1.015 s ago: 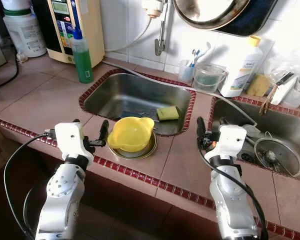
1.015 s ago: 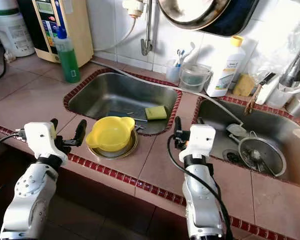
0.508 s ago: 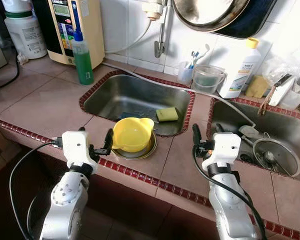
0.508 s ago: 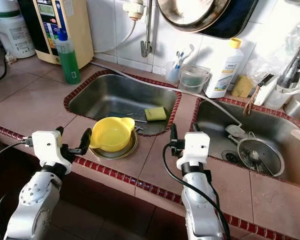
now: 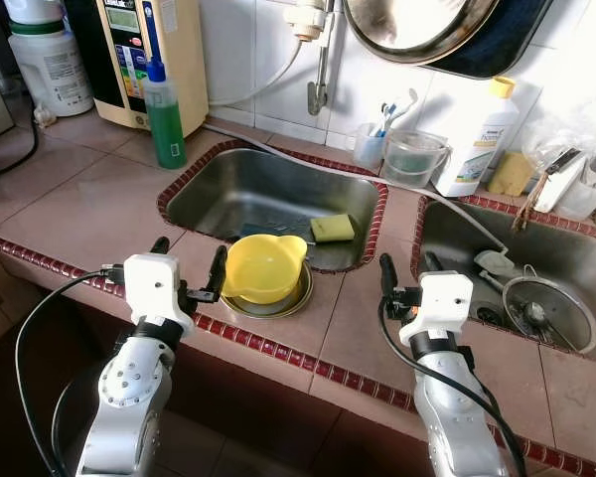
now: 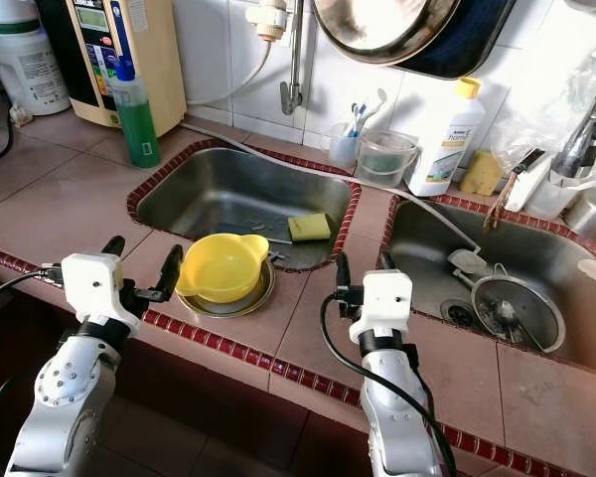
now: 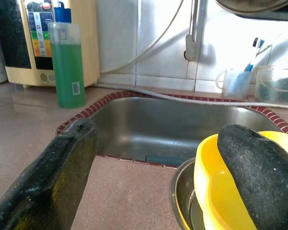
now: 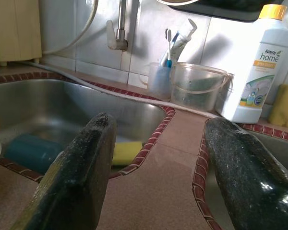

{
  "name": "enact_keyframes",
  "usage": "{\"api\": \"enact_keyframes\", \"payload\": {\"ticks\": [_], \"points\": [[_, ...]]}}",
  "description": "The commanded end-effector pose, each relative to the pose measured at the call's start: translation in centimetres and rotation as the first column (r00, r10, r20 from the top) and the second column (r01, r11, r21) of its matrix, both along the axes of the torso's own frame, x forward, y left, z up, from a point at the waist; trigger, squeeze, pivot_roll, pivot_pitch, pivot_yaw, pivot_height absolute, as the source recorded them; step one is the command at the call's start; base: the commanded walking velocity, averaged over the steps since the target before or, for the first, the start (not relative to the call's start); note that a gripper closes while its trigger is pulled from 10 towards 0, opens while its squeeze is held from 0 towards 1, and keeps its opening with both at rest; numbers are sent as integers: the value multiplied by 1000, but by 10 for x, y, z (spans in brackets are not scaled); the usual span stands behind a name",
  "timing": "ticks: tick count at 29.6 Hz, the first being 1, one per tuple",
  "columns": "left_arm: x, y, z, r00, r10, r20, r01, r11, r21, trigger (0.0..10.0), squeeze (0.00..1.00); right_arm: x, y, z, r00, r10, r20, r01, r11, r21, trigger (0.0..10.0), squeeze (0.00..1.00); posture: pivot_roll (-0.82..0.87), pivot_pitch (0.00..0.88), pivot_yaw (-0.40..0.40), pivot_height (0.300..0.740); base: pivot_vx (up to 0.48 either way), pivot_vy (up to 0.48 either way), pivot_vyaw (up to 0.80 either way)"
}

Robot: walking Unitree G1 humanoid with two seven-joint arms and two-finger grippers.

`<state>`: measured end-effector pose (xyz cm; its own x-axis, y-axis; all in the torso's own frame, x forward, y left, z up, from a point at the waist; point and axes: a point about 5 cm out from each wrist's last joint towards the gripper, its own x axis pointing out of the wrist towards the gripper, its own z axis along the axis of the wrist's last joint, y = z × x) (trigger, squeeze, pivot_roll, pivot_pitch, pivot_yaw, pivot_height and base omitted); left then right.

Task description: Kitchen organization

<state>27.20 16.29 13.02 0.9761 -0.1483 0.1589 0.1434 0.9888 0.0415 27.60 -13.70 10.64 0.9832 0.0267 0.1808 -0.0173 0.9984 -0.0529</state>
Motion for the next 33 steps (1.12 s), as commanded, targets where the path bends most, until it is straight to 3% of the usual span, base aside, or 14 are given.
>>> {"api": "enact_keyframes", "payload": {"ticks": [1, 26, 33], "points": [[0, -1, -2, 1000, -9, -6, 9, 1000, 9, 10000, 0, 0, -3, 1, 1000, -3, 9, 3, 1000, -9, 10000, 0, -187, 0, -40, 740, 0, 0, 0], [2, 4, -2, 1000, -23, 13, 22, 999, 49, 10000, 0, 0, -4, -3, 1000, -2, 4, 2, 1000, -9, 10000, 0, -181, 10, -47, 740, 0, 0, 0], [2, 3, -3, 999, -42, -2, 43, 999, 22, 10000, 0, -2, -6, -3, 1000, -12, 4, 12, 1000, -7, 10000, 0, -191, 18, -41, 740, 0, 0, 0]]}}
